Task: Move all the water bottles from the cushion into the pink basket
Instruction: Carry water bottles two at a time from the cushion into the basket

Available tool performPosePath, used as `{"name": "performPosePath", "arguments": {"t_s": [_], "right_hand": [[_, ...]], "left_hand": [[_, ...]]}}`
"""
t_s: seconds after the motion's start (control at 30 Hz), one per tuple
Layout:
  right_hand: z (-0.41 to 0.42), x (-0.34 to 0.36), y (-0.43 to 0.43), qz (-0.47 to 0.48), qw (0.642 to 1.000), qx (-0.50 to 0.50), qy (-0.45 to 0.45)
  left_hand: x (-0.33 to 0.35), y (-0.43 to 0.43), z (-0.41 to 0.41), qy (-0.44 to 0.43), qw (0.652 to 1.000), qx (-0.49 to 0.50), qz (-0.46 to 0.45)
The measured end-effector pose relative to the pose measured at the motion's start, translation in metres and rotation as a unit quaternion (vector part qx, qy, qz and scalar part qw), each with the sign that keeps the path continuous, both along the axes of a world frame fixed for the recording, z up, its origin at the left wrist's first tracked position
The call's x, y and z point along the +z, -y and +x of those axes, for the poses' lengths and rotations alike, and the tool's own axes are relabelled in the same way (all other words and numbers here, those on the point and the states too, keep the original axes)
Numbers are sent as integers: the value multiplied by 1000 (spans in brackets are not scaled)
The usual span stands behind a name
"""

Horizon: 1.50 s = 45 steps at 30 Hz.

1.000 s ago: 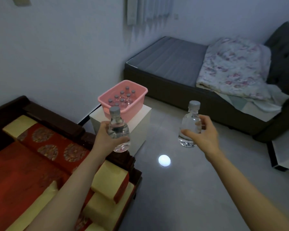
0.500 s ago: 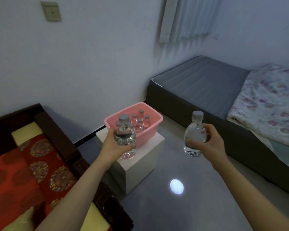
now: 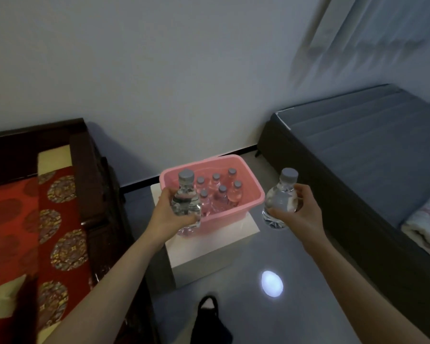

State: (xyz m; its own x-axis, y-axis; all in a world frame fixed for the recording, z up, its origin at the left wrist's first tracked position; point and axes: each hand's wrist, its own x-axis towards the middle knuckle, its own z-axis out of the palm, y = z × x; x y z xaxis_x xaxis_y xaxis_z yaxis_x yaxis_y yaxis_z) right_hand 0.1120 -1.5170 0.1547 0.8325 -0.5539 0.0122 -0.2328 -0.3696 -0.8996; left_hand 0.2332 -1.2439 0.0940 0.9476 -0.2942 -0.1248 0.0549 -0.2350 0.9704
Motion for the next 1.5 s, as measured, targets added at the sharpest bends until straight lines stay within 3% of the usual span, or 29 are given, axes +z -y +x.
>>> {"name": "performPosePath", "arguments": {"t_s": [0.4, 0.67, 0.8, 1.0, 1.2, 1.37, 1.5], "right_hand": [[140, -62, 60, 20, 997, 70, -39], [183, -100, 75, 42, 985, 125, -108], [205, -117, 84, 11, 976, 171, -138], [231, -163, 102, -47, 929, 294, -221], [251, -206, 105, -179, 841, 438, -263], [263, -222, 104, -231, 776, 514, -283], [264, -229, 98, -218, 762, 538, -286]], "left_hand": [[-57, 91, 89, -32, 999, -8, 34], [-88, 112, 119, -72, 996, -14, 42], [-103, 118, 123, -106, 994, -8, 31], [-118, 126, 118, -166, 984, 33, 57], [-127, 144, 117, -151, 986, 32, 63], [-137, 148, 124, -124, 975, 69, 172], [-146, 154, 120, -100, 968, -5, 229]]}}
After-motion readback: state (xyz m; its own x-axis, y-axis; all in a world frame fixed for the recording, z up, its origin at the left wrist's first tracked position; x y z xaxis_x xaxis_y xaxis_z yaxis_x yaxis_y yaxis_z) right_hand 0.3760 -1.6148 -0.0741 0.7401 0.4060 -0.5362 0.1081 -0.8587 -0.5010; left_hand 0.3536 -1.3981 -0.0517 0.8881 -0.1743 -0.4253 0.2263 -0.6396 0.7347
